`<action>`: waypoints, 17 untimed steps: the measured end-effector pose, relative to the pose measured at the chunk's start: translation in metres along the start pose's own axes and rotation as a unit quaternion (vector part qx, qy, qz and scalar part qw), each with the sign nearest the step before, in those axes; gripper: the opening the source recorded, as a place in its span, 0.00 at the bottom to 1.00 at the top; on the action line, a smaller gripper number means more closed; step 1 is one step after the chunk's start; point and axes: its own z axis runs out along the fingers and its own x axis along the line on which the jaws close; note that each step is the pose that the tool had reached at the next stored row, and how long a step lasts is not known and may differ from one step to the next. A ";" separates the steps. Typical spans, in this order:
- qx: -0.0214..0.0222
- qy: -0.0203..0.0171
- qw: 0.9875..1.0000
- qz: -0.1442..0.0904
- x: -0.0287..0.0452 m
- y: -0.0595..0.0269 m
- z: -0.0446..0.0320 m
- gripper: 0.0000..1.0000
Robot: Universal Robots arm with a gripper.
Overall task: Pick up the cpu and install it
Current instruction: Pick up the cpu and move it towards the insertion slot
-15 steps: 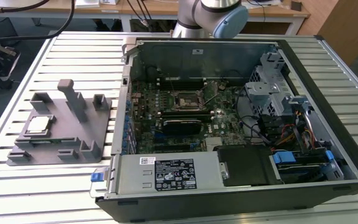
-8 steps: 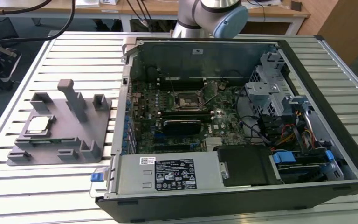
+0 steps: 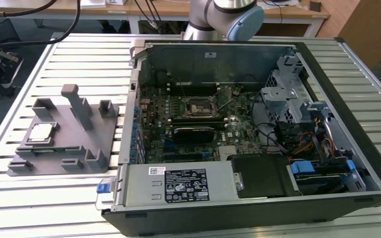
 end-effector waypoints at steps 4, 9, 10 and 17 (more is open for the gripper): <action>0.000 0.000 1.000 0.000 -0.0001 -0.0001 0.0012 0.11; 0.002 0.000 1.000 -0.003 -0.0002 -0.0002 0.0035 0.23; 0.002 0.000 1.000 -0.004 -0.0002 -0.0002 0.0043 0.29; 0.004 0.000 1.000 -0.003 -0.0005 -0.0008 0.0166 0.58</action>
